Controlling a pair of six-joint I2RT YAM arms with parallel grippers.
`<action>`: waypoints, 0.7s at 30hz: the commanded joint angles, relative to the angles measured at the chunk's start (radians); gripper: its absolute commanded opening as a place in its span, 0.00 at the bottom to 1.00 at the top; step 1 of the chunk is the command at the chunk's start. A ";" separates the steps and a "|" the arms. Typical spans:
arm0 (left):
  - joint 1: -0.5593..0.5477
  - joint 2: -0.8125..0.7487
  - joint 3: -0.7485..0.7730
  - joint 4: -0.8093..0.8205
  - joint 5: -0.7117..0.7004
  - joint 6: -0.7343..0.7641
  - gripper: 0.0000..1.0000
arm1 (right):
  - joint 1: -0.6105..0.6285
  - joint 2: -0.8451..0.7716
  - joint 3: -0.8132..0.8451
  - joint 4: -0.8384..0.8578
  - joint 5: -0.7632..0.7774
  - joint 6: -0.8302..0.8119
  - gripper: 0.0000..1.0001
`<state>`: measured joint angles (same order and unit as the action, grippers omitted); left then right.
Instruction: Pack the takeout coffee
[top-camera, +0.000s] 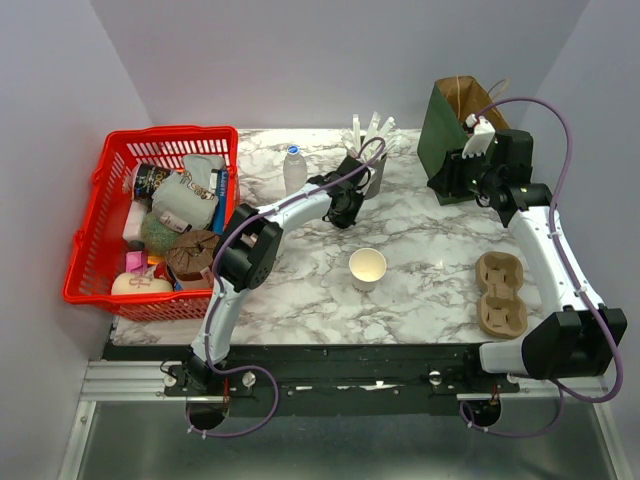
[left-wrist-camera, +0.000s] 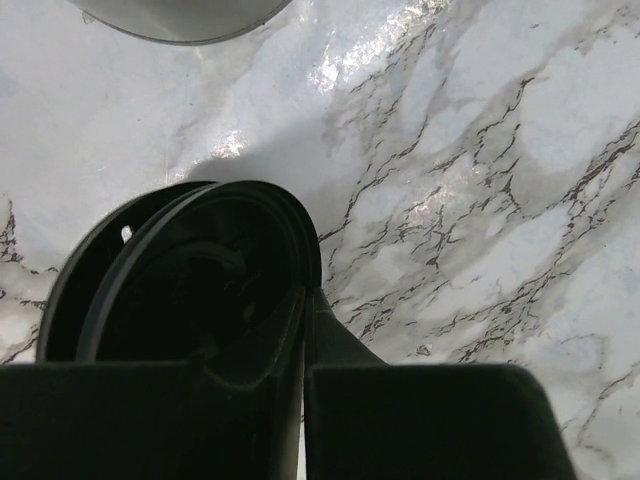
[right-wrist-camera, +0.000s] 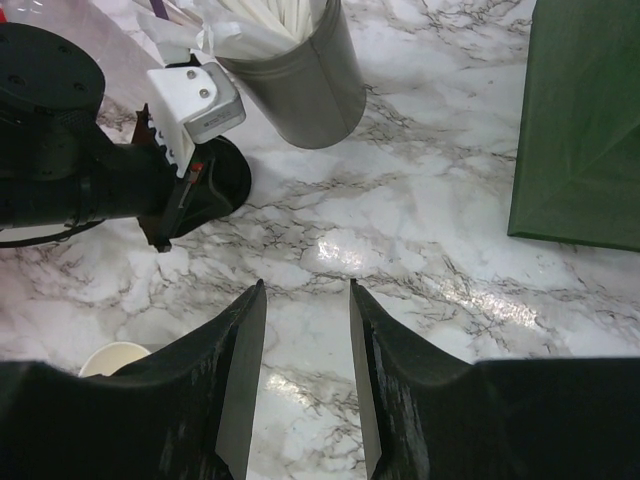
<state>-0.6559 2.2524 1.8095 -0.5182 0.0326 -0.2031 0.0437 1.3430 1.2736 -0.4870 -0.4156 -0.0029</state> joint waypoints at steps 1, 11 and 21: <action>0.021 -0.043 0.001 -0.008 -0.025 0.017 0.08 | -0.010 0.008 0.010 0.021 -0.008 0.032 0.48; 0.035 -0.120 -0.041 -0.005 -0.016 0.048 0.00 | -0.008 -0.001 -0.005 0.031 -0.009 0.035 0.48; 0.035 -0.091 -0.019 0.004 -0.022 0.057 0.33 | -0.010 0.002 -0.002 0.033 -0.012 0.037 0.48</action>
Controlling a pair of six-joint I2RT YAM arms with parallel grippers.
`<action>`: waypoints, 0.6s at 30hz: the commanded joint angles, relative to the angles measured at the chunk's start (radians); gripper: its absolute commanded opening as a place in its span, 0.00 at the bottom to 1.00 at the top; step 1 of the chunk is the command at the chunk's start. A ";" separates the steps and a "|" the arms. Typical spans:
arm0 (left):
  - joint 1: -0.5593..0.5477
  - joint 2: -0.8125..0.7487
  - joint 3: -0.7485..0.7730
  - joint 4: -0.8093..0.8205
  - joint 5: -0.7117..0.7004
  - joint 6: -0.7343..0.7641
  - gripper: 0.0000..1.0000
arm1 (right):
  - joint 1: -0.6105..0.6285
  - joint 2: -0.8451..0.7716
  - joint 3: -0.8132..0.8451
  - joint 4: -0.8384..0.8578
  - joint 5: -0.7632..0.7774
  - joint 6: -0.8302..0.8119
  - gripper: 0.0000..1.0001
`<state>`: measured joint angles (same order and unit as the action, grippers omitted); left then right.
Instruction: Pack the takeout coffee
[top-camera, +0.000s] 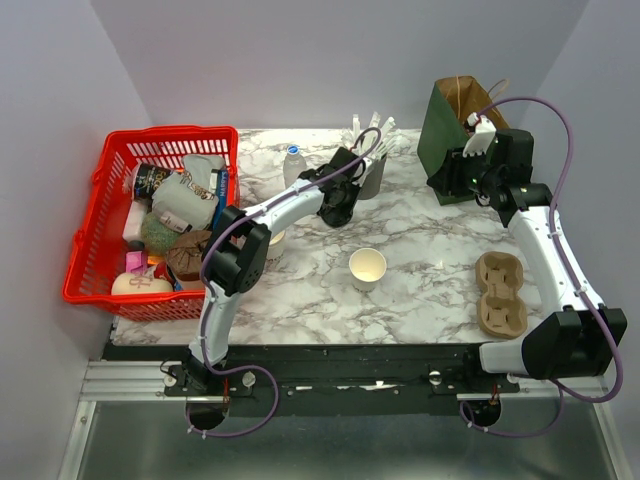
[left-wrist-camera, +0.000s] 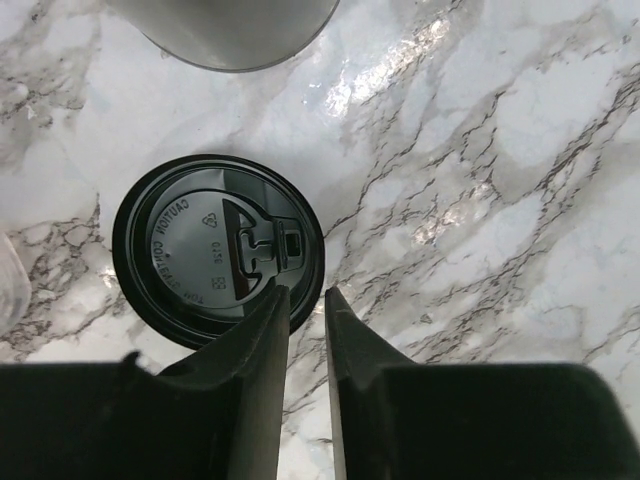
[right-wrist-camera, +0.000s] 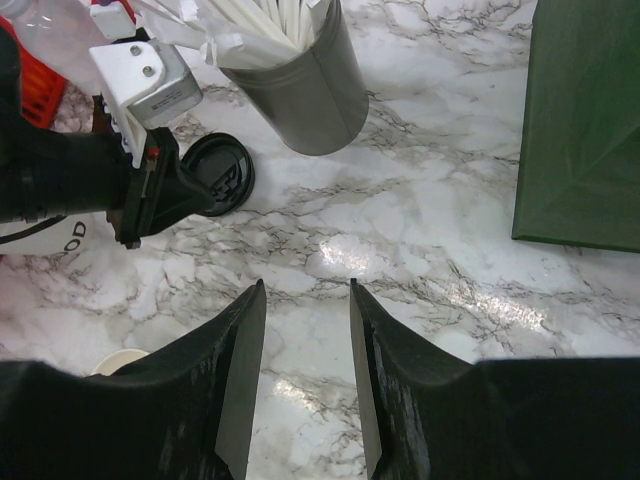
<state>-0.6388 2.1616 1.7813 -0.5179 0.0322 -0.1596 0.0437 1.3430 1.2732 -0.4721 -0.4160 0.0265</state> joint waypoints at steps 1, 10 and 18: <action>0.019 0.012 0.013 0.002 -0.020 0.017 0.35 | -0.008 0.004 -0.002 0.016 -0.010 0.009 0.48; 0.019 0.078 0.061 -0.011 0.031 0.023 0.38 | -0.010 0.016 0.009 0.012 -0.007 0.003 0.48; 0.021 0.089 0.061 -0.014 0.032 0.028 0.34 | -0.008 0.027 0.014 0.012 -0.009 0.004 0.48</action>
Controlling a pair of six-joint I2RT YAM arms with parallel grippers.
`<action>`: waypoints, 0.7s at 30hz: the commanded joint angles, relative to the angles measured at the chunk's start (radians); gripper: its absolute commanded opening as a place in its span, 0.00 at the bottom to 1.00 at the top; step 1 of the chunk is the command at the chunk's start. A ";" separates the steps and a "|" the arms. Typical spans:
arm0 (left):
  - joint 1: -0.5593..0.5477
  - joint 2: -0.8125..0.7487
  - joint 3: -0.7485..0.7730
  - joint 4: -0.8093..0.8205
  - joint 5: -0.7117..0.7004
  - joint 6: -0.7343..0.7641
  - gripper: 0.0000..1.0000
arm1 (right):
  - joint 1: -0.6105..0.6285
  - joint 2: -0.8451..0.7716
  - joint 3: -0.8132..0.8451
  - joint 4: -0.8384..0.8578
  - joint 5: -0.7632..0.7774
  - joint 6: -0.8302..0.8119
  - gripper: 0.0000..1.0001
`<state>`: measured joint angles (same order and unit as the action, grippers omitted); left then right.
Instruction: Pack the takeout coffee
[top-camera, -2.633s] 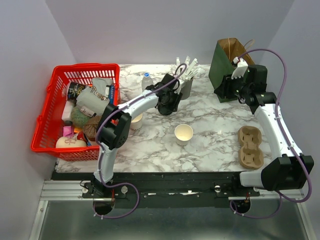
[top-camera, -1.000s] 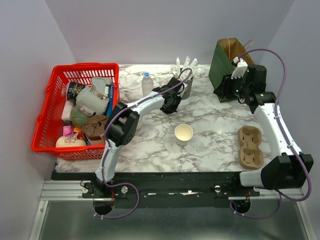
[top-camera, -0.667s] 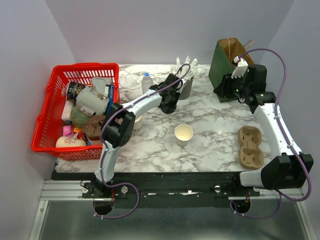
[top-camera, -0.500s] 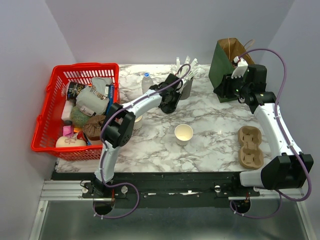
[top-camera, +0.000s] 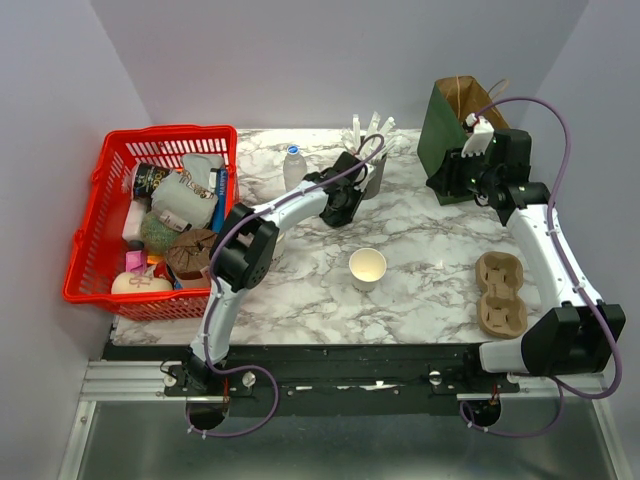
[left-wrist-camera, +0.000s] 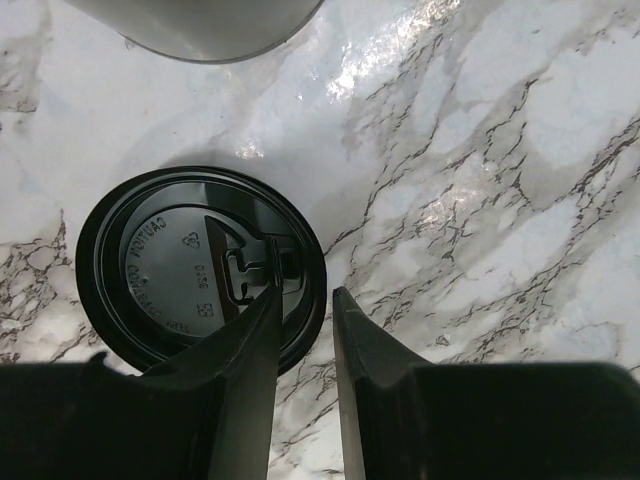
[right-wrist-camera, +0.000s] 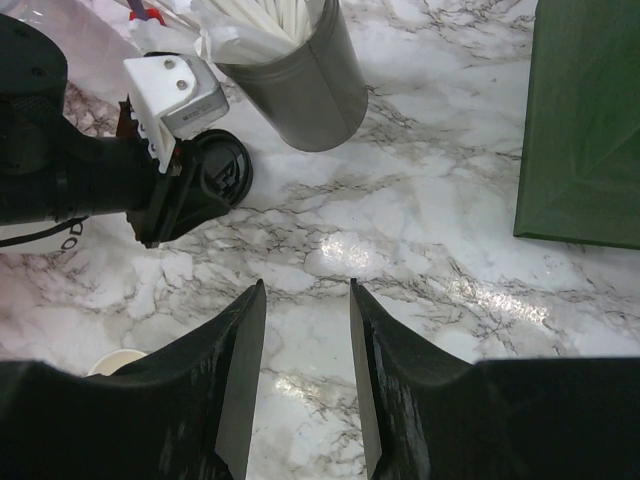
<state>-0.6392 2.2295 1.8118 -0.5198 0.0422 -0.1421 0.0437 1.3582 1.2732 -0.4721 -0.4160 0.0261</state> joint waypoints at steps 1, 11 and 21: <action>0.021 0.019 0.027 -0.013 0.025 0.012 0.33 | -0.010 0.013 0.014 0.012 -0.009 0.006 0.48; 0.021 0.006 0.024 -0.011 0.028 0.006 0.11 | -0.008 0.004 0.003 0.015 -0.006 0.006 0.48; 0.033 -0.100 -0.037 -0.020 0.019 0.013 0.00 | -0.008 -0.010 -0.006 0.020 -0.004 0.006 0.48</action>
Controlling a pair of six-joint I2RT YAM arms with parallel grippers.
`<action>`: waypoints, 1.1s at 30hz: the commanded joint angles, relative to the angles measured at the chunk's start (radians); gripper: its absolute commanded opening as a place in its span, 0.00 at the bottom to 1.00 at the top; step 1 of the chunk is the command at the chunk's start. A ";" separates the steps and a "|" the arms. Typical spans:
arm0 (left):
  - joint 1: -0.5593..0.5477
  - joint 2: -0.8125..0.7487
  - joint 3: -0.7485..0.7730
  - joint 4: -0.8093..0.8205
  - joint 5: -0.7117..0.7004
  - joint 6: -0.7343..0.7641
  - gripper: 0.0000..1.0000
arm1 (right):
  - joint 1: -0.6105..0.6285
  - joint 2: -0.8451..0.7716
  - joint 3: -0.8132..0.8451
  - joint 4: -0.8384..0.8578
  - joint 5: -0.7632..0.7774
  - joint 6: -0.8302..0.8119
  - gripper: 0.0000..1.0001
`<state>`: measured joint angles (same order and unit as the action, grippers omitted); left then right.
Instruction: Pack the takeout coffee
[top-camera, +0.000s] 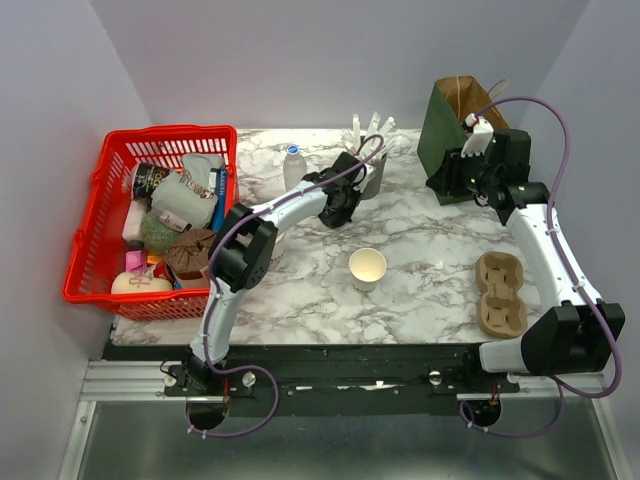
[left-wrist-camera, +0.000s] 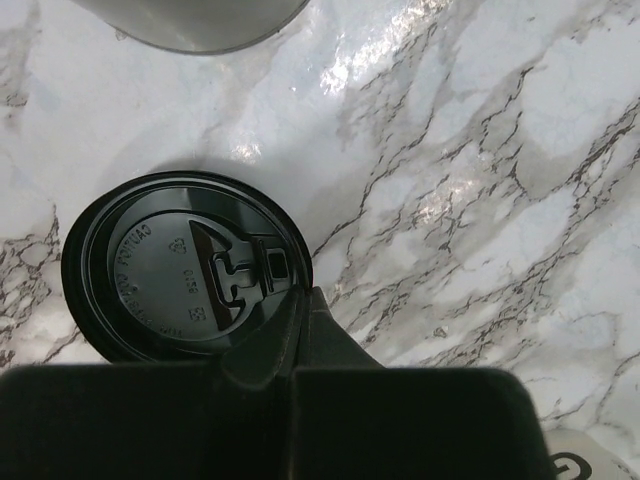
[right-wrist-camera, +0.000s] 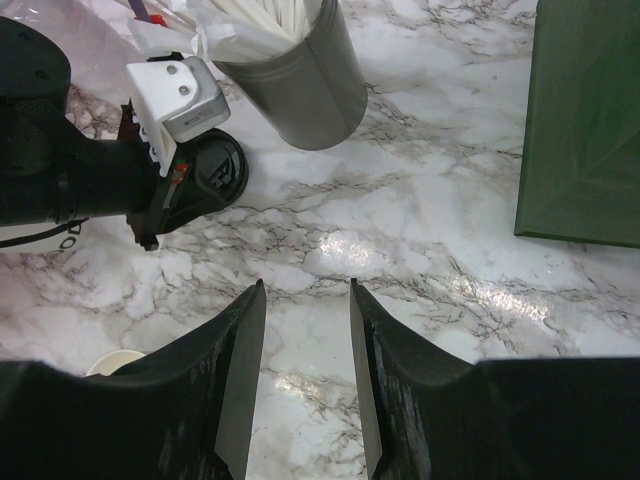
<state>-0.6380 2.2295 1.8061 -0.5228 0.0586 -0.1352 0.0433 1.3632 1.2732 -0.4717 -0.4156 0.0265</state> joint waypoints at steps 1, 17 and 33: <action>0.038 -0.135 -0.040 -0.017 -0.002 0.009 0.00 | -0.010 -0.016 -0.005 0.021 -0.005 0.006 0.48; 0.100 -0.352 -0.201 -0.046 0.297 0.066 0.00 | -0.008 -0.038 -0.018 0.025 -0.046 0.016 0.48; 0.112 -0.639 -0.505 0.285 1.144 -0.050 0.00 | -0.006 -0.159 -0.196 -0.119 -0.684 -0.422 0.69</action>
<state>-0.5213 1.5936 1.3540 -0.3485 0.9554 -0.1085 0.0391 1.2331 1.1236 -0.5144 -0.9119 -0.1902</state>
